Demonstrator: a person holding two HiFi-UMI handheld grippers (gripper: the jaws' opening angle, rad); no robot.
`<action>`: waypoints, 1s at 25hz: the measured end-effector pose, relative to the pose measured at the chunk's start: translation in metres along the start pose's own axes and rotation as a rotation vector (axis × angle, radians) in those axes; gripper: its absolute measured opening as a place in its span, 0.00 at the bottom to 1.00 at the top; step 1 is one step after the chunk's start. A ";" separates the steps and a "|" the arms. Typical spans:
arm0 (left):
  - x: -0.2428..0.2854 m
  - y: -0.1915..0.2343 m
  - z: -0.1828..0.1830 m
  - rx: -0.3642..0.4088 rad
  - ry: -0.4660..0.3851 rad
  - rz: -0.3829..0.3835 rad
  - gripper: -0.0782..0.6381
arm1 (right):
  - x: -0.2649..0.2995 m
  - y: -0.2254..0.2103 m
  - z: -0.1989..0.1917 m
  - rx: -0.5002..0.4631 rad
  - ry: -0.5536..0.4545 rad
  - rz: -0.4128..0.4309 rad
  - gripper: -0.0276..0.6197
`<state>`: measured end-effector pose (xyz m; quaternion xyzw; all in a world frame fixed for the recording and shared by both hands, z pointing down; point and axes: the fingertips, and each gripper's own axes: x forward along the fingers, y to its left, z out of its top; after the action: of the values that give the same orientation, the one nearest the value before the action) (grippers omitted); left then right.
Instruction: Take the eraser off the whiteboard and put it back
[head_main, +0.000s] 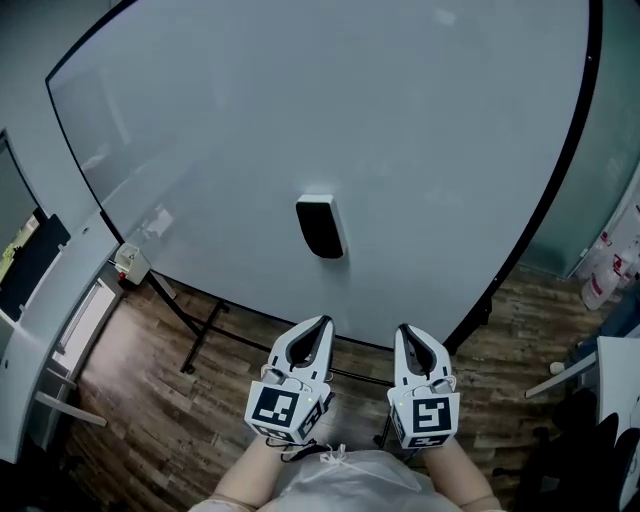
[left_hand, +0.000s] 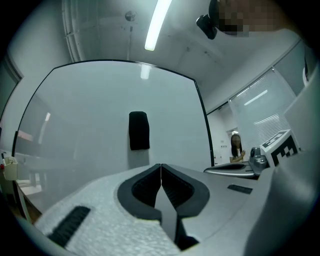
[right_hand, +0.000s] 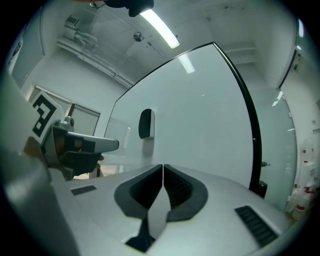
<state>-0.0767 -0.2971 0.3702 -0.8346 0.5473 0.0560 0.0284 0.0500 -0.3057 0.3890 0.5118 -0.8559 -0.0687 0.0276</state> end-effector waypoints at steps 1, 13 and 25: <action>0.005 0.004 0.006 -0.001 -0.009 -0.016 0.13 | 0.005 0.001 0.002 0.000 0.001 -0.012 0.09; 0.071 0.041 0.063 -0.015 -0.066 -0.063 0.53 | 0.042 0.011 0.007 -0.004 0.026 -0.083 0.09; 0.112 0.055 0.081 -0.069 -0.039 0.001 0.58 | 0.050 0.007 0.007 -0.026 0.031 -0.083 0.09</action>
<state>-0.0878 -0.4126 0.2764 -0.8335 0.5449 0.0910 0.0104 0.0198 -0.3455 0.3815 0.5473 -0.8325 -0.0731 0.0448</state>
